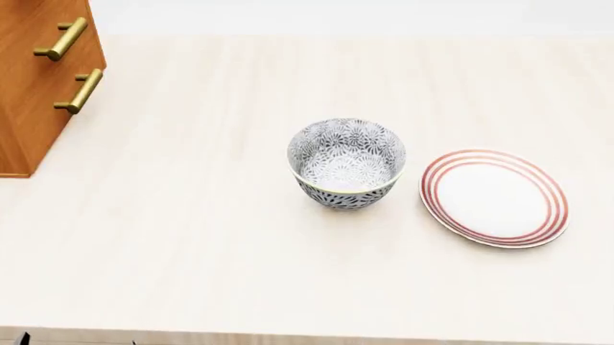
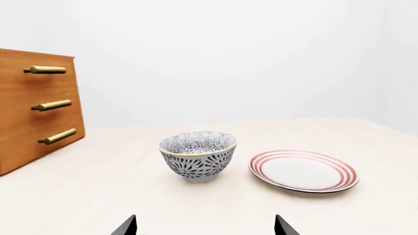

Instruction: Put the bowl on top of the cabinet.

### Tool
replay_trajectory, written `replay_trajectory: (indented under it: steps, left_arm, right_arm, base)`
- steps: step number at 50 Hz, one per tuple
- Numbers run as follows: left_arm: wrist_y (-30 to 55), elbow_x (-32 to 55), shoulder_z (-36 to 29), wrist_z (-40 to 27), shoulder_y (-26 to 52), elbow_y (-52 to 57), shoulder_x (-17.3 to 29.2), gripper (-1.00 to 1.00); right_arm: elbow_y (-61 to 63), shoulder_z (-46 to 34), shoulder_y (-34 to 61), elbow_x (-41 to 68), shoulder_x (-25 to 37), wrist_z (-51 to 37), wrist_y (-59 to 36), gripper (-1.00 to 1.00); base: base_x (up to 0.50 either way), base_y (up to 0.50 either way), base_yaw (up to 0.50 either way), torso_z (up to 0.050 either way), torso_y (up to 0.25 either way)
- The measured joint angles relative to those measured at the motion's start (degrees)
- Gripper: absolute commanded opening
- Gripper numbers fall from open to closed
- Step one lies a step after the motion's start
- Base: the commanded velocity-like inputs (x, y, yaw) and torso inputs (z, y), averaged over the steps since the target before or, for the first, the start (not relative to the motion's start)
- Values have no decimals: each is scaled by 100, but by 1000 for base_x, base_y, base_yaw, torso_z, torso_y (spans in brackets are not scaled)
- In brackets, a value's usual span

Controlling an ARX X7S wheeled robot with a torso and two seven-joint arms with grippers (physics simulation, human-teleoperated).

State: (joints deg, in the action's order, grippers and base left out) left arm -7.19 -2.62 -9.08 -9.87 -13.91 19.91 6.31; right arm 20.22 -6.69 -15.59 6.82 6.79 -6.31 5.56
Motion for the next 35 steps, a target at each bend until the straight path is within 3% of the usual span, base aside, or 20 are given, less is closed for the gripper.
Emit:
replay_trajectory:
  steps: [8,35]
  left_arm:
    - [23,48,-61,-67,-42,92,54,100]
    - [-55,391,-214,-122,-32,136,282,100]
  right_arm:
    - [91,-63,-85,30,65,-62,51,100]
    - [108,-243,-65,81,229,-249,84,100]
  base:
    - [0,0,0,6,0]
    - [0,0,0,50,0]
